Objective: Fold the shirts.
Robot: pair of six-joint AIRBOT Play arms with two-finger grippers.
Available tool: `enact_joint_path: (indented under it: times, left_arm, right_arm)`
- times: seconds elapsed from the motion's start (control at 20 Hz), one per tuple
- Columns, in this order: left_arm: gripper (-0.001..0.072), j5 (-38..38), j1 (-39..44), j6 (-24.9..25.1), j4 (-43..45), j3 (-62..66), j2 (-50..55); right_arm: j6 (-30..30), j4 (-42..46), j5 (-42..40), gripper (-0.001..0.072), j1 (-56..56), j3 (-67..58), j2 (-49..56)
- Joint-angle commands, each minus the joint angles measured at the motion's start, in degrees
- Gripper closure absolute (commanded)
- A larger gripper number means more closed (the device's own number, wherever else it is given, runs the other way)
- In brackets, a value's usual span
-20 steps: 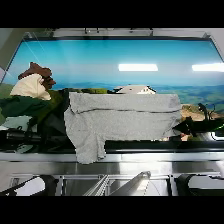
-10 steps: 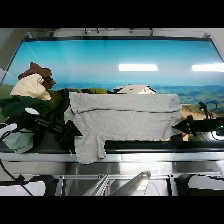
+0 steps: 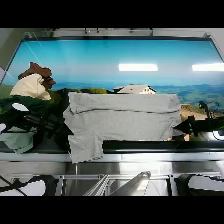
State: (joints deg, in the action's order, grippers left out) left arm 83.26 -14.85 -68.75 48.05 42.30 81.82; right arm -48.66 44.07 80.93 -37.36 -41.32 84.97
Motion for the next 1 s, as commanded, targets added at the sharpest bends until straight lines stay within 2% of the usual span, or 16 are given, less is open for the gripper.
enact_joint_path:
  times: [0.0, 0.25, 0.45, 0.65, 0.8, 0.95]
  left_arm:
    - [0.0681, 2.6, -3.6, 0.1, 0.5, 0.1, -2.7]
    - [0.0681, 3.7, -6.8, 0.1, 0.4, 0.1, -4.2]
    - [0.0680, 3.8, -7.7, 0.2, 0.4, 0.2, -4.2]
    - [0.0681, 4.0, -6.3, 0.3, -0.8, 1.8, -4.1]
    - [0.0681, 5.1, -5.3, 0.3, -3.9, 9.4, -4.0]
    - [0.0680, 6.4, -5.3, -2.8, -4.7, 20.9, 0.1]
  right_arm:
    - [-2.4, 3.3, 2.7, 0.0694, -0.1, -0.1, -0.8]
    - [-5.3, 3.5, 6.1, 0.0695, -6.6, -0.4, -6.4]
    - [-10.3, 3.7, 5.5, 0.0695, -10.0, -0.4, -10.4]
    - [-8.4, -1.0, 3.9, 0.0694, -6.5, -0.4, -11.1]
    - [-6.8, -6.3, -1.2, 0.0695, -4.0, -1.0, -10.7]
    - [-6.8, -8.7, -4.5, 0.0695, -2.7, -5.2, -6.9]
